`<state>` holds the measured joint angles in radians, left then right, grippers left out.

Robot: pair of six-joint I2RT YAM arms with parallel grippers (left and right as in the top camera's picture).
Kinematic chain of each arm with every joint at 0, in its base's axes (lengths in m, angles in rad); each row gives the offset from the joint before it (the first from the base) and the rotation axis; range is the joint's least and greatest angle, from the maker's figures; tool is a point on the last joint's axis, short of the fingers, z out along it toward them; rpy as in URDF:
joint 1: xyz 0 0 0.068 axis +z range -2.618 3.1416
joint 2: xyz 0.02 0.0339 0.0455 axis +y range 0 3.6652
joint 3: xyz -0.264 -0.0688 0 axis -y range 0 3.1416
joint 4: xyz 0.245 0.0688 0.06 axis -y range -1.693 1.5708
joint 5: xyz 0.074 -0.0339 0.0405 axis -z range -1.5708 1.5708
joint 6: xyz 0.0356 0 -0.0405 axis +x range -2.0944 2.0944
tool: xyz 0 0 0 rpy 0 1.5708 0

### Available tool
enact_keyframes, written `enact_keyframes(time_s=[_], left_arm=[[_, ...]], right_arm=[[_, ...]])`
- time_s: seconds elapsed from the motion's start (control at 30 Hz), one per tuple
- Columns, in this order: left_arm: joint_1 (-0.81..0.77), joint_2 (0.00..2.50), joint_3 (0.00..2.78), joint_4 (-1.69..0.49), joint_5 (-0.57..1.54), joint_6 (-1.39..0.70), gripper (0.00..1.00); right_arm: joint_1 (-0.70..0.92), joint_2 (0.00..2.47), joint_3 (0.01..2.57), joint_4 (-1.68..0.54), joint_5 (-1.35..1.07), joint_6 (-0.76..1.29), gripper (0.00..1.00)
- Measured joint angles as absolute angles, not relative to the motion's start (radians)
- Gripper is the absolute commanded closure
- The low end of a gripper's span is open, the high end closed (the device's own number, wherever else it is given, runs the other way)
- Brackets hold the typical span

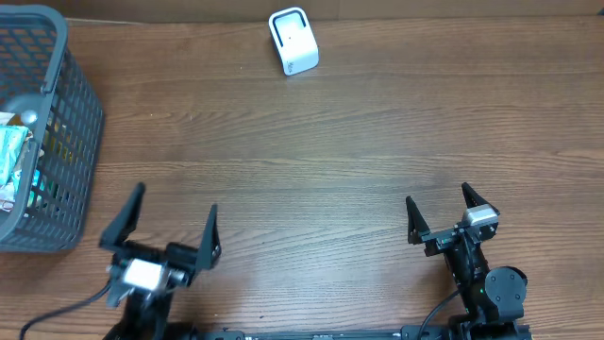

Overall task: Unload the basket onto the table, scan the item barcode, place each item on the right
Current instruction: 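Reach the left gripper into the grey basket toward the green-lidded jar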

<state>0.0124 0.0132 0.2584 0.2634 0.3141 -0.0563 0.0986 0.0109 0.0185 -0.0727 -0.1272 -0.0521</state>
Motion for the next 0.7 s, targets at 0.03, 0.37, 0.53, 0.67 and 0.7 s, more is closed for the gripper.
enact_keyframes(time_s=[0.03,0.37,0.53,0.67,0.7], left_arm=[[0.012,0.013,0.305,0.244,0.319,-0.056,0.0],[0.012,0.016,0.621,0.088,0.327,-0.06,0.0],[0.012,0.105,0.853,-0.029,0.331,-0.06,0.0],[0.012,0.26,1.08,-0.197,0.334,-0.06,0.01],[0.012,0.332,1.167,-0.256,0.334,-0.06,0.01]], right_arm=[[0.099,0.011,0.019,-0.073,-0.127,-0.052,0.0],[0.099,0.011,0.019,-0.073,-0.127,-0.053,0.0],[0.099,0.011,0.019,-0.073,-0.127,-0.053,0.0],[0.099,0.011,0.019,-0.073,-0.127,-0.053,0.0],[0.099,0.011,0.019,-0.073,-0.127,-0.052,0.0]])
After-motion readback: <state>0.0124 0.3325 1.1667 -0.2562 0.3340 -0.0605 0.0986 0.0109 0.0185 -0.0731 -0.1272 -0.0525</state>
